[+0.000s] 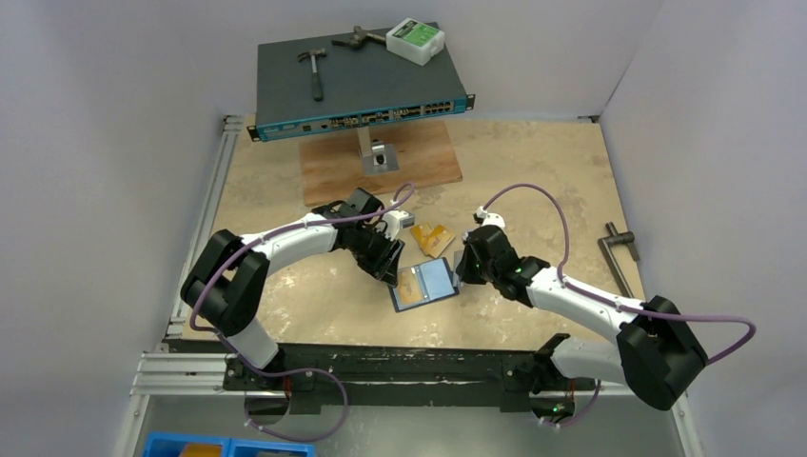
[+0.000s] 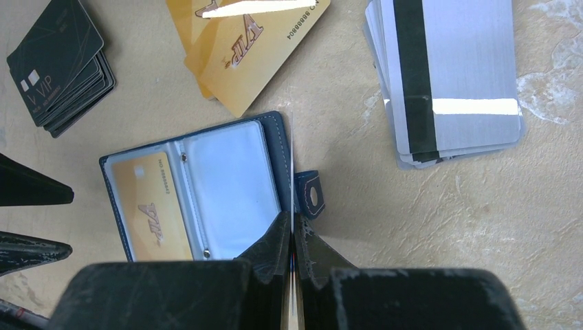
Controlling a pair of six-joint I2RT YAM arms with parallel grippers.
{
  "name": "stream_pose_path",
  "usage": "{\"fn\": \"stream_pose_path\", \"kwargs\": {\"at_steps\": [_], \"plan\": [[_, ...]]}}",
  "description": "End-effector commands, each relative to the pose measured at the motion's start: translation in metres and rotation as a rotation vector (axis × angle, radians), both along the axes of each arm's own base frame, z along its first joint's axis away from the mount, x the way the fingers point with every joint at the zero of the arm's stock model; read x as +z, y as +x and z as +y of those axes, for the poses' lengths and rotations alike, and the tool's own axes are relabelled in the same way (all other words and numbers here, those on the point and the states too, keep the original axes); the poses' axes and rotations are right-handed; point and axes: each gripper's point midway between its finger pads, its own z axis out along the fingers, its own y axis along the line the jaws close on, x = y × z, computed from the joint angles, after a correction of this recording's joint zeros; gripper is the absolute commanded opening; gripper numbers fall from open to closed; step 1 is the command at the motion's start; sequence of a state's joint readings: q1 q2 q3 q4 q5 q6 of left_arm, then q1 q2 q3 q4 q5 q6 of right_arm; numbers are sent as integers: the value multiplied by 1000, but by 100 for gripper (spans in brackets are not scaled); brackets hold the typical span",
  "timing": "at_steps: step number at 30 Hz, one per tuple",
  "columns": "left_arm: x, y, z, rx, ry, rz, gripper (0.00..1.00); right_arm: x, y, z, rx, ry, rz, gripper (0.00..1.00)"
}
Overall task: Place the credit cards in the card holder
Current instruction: Turn over the card slot in the card holder.
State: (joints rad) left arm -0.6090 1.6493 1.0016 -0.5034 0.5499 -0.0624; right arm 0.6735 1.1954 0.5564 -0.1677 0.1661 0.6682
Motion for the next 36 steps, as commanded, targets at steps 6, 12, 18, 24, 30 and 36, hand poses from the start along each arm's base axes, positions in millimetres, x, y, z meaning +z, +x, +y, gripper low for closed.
{"fn": "stream_pose_path", "kwargs": {"at_steps": [6, 12, 18, 24, 30, 36], "plan": [[10, 5, -7, -23, -35, -30, 43, 16, 11, 10, 9, 50, -53, 0], [9, 6, -6, -21, -30, -31, 43, 23, 8, 13, 23, 90, -68, 0], [10, 7, -7, -23, -31, -34, 43, 20, 3, 13, 8, 123, -61, 0], [9, 8, -6, -23, -26, -42, 43, 36, 1, 23, 41, 198, -94, 0], [9, 11, -4, -12, -28, -37, 42, 47, 2, 30, 65, 235, -111, 0], [11, 12, -3, -8, -29, -43, 43, 40, 3, 18, 47, 155, -102, 0]]}}
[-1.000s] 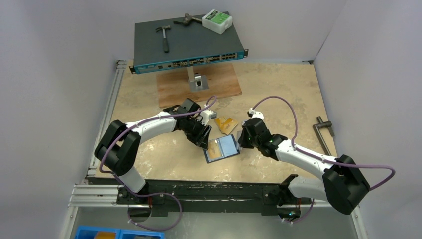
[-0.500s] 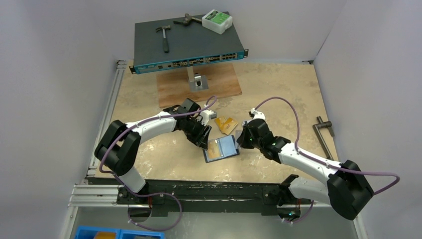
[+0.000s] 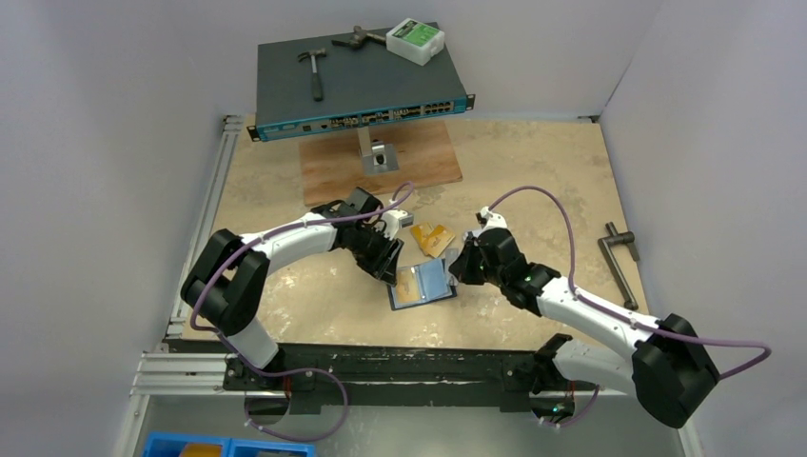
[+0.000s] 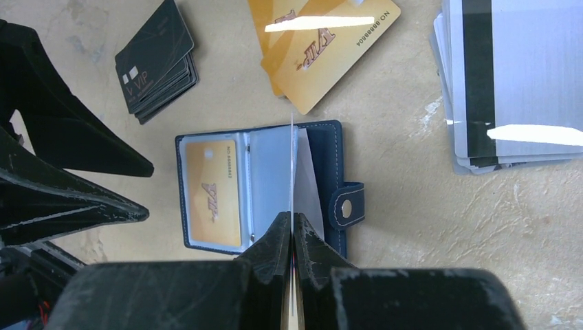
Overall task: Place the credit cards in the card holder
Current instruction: Turn over the card slot in the card holder.
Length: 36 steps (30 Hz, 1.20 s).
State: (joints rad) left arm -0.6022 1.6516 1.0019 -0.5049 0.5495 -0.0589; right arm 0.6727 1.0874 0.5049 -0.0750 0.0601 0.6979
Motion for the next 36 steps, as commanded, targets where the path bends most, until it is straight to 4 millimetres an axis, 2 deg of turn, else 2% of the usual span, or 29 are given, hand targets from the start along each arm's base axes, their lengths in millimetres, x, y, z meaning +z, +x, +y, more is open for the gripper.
{"fn": "stream_pose_path", "kwargs": {"at_steps": [1, 3, 6, 16, 22, 36], "plan": [[12, 11, -4, -10, -31, -44, 42, 13, 9, -6, -28, -25, -44, 0], [12, 11, -4, -11, -33, -42, 42, 13, 11, -12, -58, -46, -42, 0], [13, 11, -4, -9, -35, -40, 42, 16, 10, -9, -47, -28, -49, 0], [13, 11, -5, -11, -35, -33, 42, 8, 9, -6, -35, -28, -34, 0], [13, 10, -5, -11, -35, -29, 42, 13, 9, -17, -71, -58, -51, 0], [14, 9, -5, -14, -40, -26, 41, -1, 10, -8, -39, -53, -19, 0]]}}
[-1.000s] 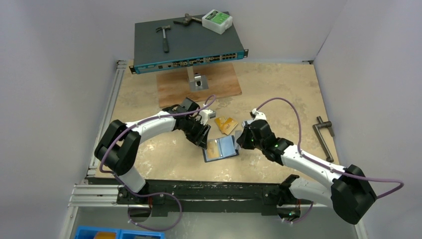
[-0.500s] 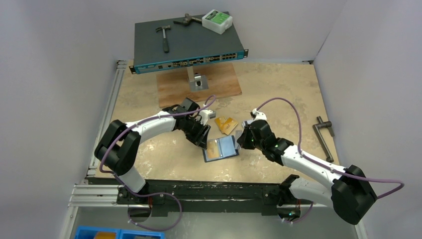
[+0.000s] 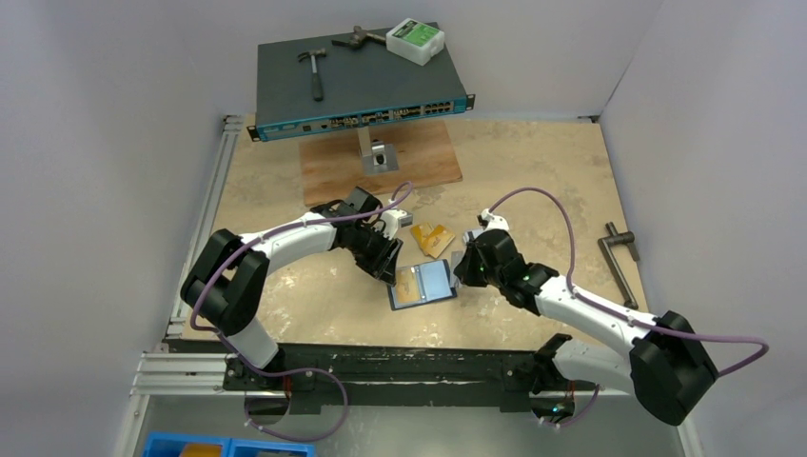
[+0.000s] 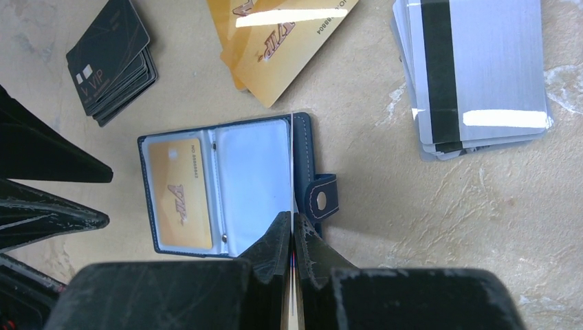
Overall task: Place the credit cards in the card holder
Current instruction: Turn over the card slot in the card holder.
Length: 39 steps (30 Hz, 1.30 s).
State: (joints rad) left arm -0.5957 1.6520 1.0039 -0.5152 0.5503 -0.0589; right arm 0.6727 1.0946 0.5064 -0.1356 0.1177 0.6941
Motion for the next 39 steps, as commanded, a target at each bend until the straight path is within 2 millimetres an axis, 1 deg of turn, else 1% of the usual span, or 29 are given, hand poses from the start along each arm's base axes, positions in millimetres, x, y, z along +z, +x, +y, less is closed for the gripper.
{"fn": "stream_pose_path", "kwargs": {"at_steps": [1, 6, 12, 22, 33, 39], "plan": [[14, 8, -7, -20, -45, -33, 41, 9, 12, 7, 2, 18, -43, 0], [16, 8, -8, -22, -49, -34, 41, 2, 11, 7, 2, 17, -33, 0], [15, 8, -8, -22, -50, -33, 41, 1, 10, 7, 5, 18, -30, 0], [16, 8, -8, -22, -53, -33, 41, -5, 10, -2, -14, -22, -32, 0], [16, 6, -8, -25, -55, -31, 41, -10, 7, 1, -1, -12, -19, 0], [16, 7, -8, -25, -57, -30, 41, -14, 7, -4, -12, -34, -18, 0]]}}
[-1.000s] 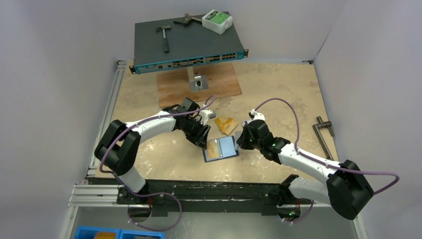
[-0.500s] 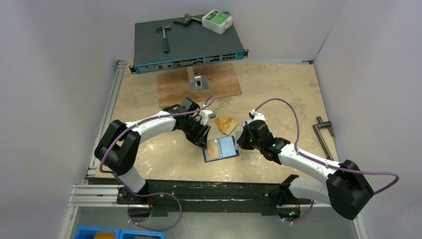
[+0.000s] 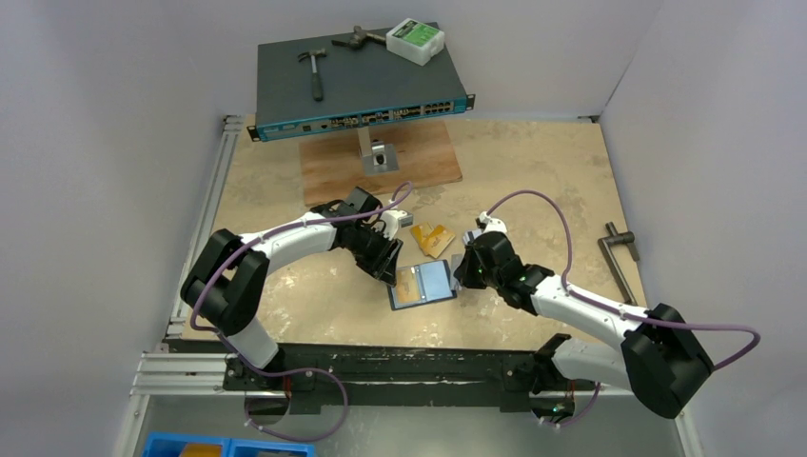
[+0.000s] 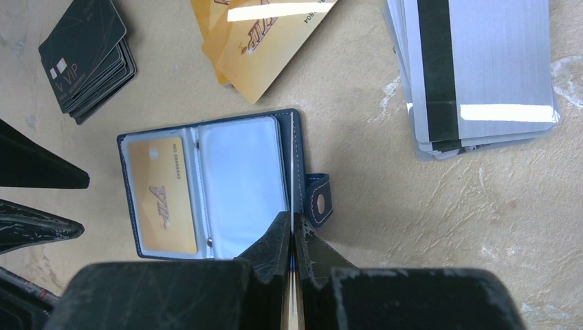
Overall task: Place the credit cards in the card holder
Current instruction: Turn over the card slot in the card holder.
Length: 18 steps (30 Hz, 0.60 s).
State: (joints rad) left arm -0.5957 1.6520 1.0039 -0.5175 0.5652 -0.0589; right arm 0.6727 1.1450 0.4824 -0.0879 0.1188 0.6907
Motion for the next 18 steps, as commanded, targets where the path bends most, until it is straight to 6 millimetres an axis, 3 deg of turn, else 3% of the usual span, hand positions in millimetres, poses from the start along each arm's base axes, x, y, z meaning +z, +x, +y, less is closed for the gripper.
{"fn": "stream_pose_path", "kwargs": {"at_steps": [1, 18], "plan": [[15, 8, -7, -20, -48, -39, 41, 2, 7, -3, -13, -13, -38, 0], [15, 10, -7, -17, -47, -41, 41, 13, 7, 2, -10, 43, -63, 0]]}}
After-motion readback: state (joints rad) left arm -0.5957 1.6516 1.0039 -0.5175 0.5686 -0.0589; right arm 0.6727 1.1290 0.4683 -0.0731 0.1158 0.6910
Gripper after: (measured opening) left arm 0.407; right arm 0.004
